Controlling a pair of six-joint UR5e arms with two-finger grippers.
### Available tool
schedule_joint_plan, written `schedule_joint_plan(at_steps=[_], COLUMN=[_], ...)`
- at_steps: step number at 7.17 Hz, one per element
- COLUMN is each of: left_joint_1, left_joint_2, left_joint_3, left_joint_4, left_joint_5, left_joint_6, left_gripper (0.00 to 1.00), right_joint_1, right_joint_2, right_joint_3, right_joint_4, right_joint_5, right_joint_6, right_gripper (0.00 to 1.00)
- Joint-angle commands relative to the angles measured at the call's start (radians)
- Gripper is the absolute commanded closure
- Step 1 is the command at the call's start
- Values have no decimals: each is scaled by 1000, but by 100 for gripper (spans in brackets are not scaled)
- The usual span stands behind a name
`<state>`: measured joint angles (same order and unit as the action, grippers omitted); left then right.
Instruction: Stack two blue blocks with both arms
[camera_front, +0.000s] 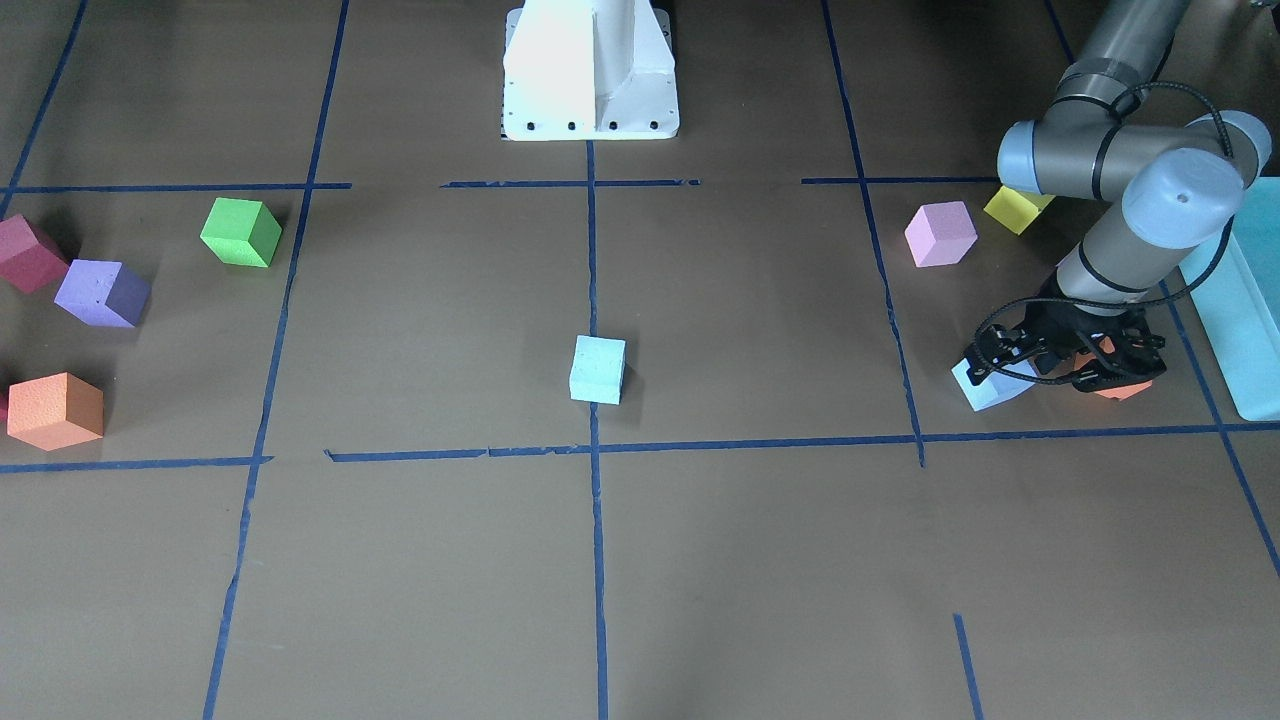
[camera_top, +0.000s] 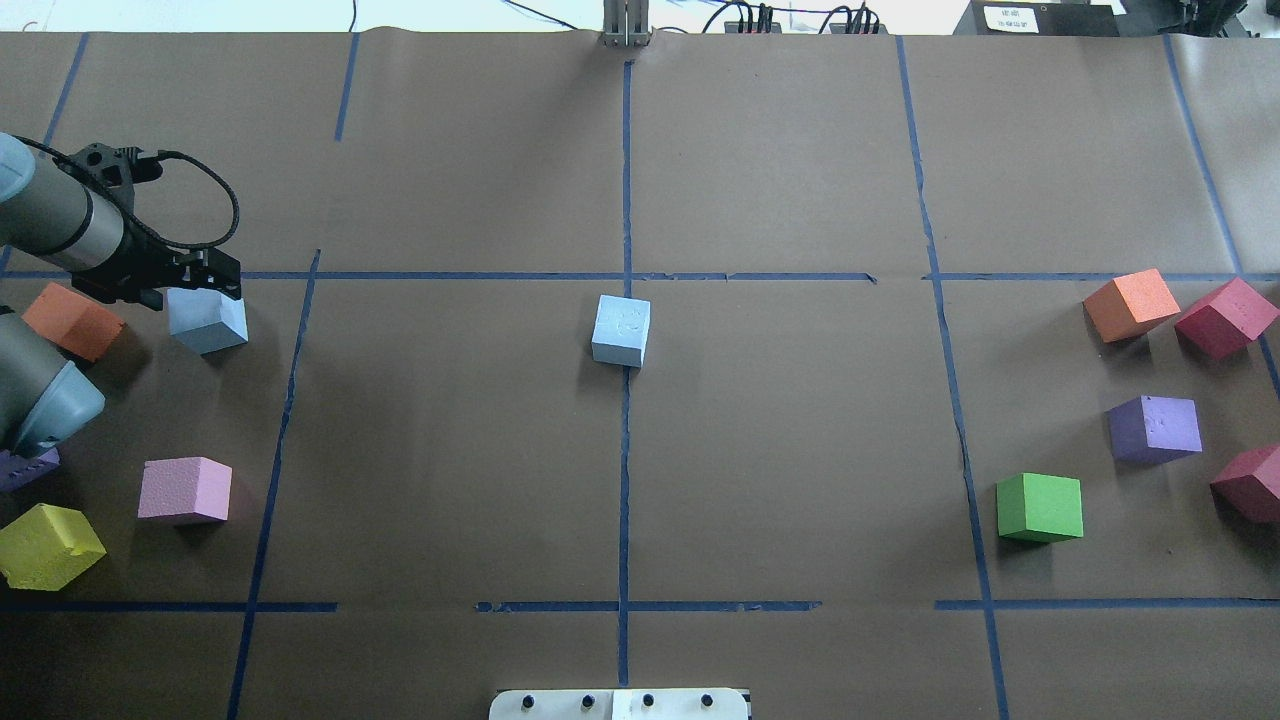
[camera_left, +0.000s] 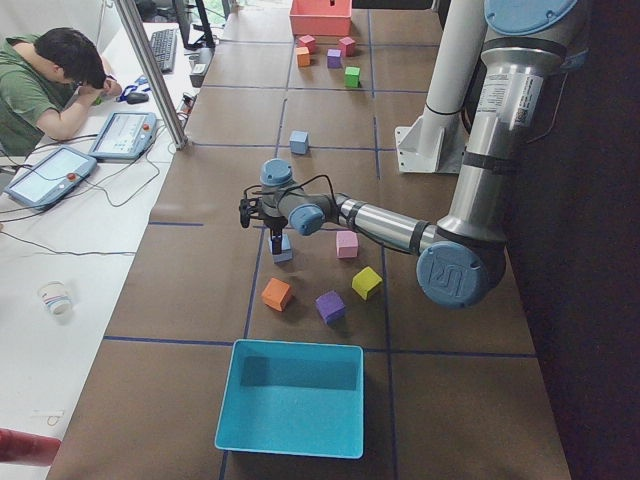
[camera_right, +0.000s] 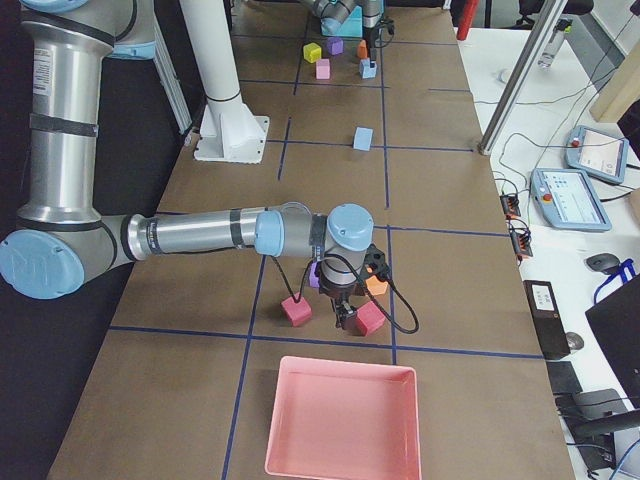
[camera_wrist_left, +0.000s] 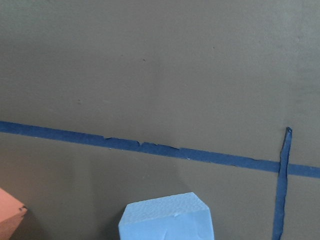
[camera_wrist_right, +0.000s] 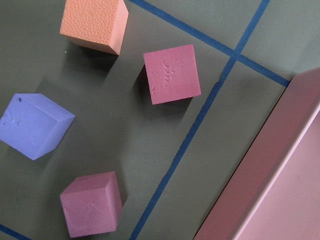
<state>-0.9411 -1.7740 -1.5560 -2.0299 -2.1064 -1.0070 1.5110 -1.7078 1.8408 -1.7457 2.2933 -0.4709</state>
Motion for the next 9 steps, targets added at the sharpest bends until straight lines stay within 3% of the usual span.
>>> schedule_joint_plan(at_steps=[1,2,3,4,5,7,9], left_joint_1=[24,30,41,45,45,45,56], left_joint_2=[-4,-4,-4,-4,-4,-36,-182], left_joint_3=[25,25,22,22,16,-42,-67], left_joint_4=[0,2,2,2,5,17,69], left_joint_5=[3,8,38,39,42,37,32], left_joint_6=[5,5,1,7,7,10,11], left_gripper=[0,4,42,70,80,80,80], right_joint_1=[0,0,0,0,0,0,0], right_joint_2=[-1,-1,-1,-1,-1,-1,-1], right_joint_3=[0,1,2,2,2,2,0], right_joint_4=[0,0,0,0,0,0,0], right_joint_5=[0,0,0,0,0,0,2], right_joint_6=[0,0,0,0,0,0,0], right_gripper=[0,0,0,0,0,0,0])
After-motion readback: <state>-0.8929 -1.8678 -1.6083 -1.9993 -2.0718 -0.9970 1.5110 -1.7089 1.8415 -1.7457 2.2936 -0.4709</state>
